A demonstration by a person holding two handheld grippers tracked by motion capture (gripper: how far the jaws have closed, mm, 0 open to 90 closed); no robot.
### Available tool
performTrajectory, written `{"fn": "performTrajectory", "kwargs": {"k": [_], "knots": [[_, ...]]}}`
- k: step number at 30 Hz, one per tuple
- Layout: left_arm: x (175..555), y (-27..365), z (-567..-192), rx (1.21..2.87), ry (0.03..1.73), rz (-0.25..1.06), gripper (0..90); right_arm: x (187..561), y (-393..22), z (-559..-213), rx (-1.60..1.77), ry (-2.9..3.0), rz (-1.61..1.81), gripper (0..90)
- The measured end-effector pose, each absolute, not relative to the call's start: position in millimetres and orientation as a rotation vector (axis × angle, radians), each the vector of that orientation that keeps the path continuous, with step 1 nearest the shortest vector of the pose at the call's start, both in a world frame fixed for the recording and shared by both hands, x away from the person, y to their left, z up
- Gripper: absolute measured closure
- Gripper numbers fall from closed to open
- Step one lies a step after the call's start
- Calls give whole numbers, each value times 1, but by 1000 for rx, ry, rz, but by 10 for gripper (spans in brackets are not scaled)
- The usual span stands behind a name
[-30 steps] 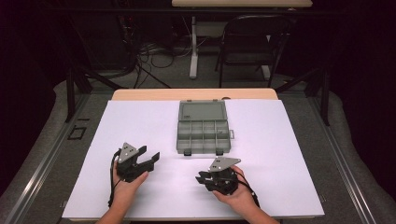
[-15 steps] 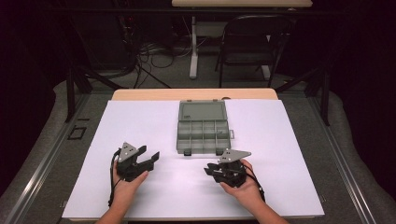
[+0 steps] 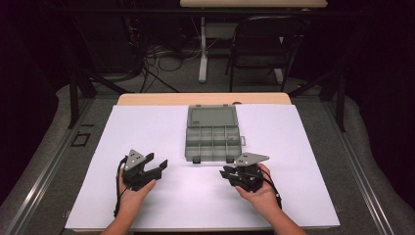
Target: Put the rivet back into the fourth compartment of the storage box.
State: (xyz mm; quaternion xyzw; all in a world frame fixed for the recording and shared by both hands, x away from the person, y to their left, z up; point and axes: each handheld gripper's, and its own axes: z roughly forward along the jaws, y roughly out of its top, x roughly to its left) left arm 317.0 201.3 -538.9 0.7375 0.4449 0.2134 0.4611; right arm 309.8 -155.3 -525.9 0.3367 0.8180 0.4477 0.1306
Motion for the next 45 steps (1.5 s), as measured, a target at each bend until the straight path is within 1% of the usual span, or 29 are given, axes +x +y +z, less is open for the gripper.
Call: {"fn": "performTrajectory", "kwargs": {"k": [12, 30, 37, 45], "knots": [[317, 201, -539, 1812, 1092, 527, 374, 321, -170, -517, 1042, 2311, 1294, 754], [317, 200, -539, 1818, 1097, 520, 374, 354, -188, -500, 1140, 2193, 1264, 754], [317, 200, -539, 1822, 1095, 521, 374, 375, -192, -503, 1196, 2153, 1237, 754], [317, 201, -539, 1817, 1093, 522, 374, 390, -196, -512, 1261, 2125, 1202, 755]]}}
